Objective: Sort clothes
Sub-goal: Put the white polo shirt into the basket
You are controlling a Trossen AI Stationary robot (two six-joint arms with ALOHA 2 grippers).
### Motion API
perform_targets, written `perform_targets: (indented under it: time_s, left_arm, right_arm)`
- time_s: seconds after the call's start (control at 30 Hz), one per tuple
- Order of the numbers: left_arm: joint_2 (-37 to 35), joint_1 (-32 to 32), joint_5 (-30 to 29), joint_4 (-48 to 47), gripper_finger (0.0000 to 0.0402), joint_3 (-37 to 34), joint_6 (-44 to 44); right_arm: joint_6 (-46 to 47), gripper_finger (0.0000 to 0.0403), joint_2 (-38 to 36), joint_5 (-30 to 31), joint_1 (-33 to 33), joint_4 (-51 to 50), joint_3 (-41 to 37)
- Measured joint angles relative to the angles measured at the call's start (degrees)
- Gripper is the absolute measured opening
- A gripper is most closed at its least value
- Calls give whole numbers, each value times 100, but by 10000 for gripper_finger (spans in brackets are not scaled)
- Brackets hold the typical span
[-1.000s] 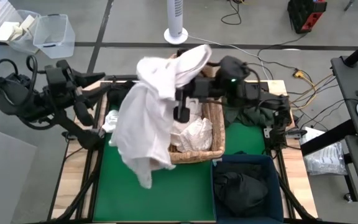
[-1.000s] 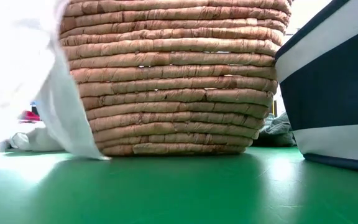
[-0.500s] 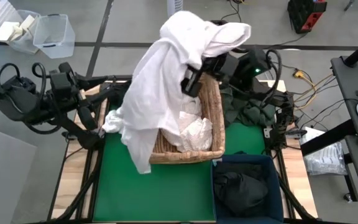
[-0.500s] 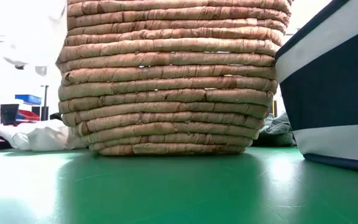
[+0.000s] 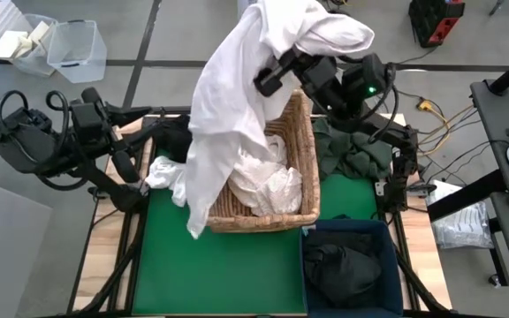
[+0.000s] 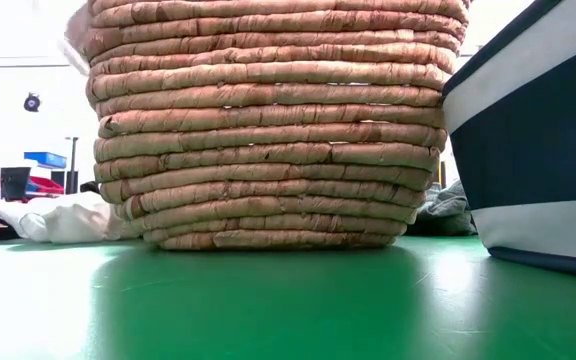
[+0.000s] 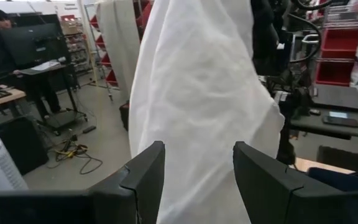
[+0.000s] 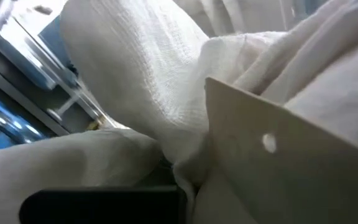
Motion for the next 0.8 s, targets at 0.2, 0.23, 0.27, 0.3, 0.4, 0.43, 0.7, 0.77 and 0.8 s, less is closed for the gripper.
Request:
perform_targets:
  time_s: [0.2,0.23,0.27,0.3,0.4,0.43,0.7,0.77,0.8]
  left_arm:
    - [-4,0,-171,-75,169,0,0]
    - [-4,0,-171,-75,169,2,0]
    - [-4,0,-171,-75,169,0,0]
    - [-4,0,-171,-75,169,0,0]
    - [-4,0,-171,-77,169,1,0]
    - [-4,0,-171,-82,169,0,0]
    - [-4,0,-171,-101,169,0,0]
    - [-4,0,-171,-113,169,2,0]
    - [-4,0,-171,-114,169,0,0]
  right_arm:
    - [-319,15,-2,639,-350,-13,0]
    - [-352,15,-2,747,-423,-21,0]
    - [-355,15,-1,857,-489,-47,0]
    - [-339,15,-5,965,-555,-95,0]
    - [-133,15,-37,1234,-743,-407,0]
    - [-67,15,-45,1274,-801,-549,-2]
    - [851,15,-55,1311,-1207,-1569,-4]
    - [1171,15,-55,1309,-1308,-1793,-4]
    - [1334,15,-55,1310,-1361,-1908,-4]
